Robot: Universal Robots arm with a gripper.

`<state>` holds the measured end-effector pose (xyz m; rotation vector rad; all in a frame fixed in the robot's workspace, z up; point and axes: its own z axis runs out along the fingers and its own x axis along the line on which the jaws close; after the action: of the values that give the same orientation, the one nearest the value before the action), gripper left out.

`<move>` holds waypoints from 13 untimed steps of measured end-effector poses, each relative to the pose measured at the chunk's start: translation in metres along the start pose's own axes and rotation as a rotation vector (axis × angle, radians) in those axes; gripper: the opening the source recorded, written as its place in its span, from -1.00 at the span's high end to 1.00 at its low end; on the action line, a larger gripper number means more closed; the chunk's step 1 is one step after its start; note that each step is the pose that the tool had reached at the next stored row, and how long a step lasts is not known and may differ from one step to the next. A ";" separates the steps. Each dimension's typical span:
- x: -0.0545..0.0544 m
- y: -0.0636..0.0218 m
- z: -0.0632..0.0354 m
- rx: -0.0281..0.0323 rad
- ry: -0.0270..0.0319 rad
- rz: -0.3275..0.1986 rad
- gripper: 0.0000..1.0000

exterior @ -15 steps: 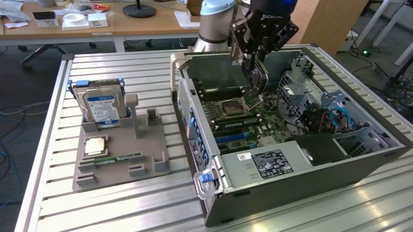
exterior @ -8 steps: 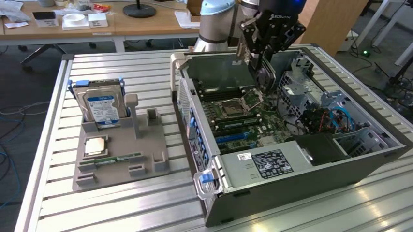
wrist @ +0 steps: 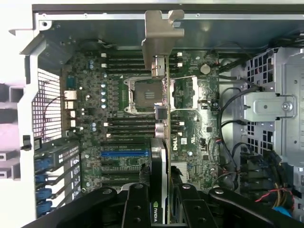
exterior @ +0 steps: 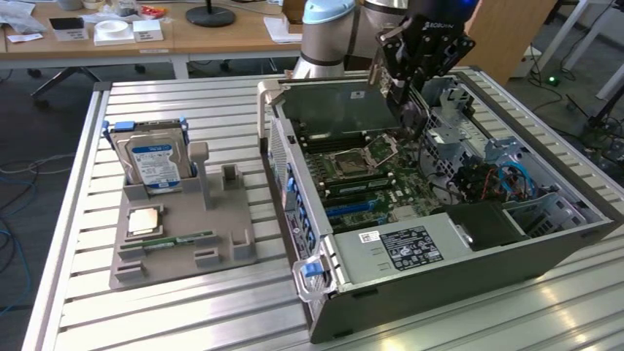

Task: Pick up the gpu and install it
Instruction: 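Pick up the gpu and move the gpu toward the slot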

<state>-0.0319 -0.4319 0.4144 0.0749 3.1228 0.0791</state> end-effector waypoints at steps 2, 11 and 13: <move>-0.005 0.0003 0.0001 0.0000 0.0008 0.000 0.47; -0.028 0.0017 0.0005 0.0002 0.0037 0.000 0.47; -0.032 0.0020 0.0006 0.0002 0.0040 0.000 0.47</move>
<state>-0.0003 -0.4314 0.4144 0.0753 3.1269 0.0790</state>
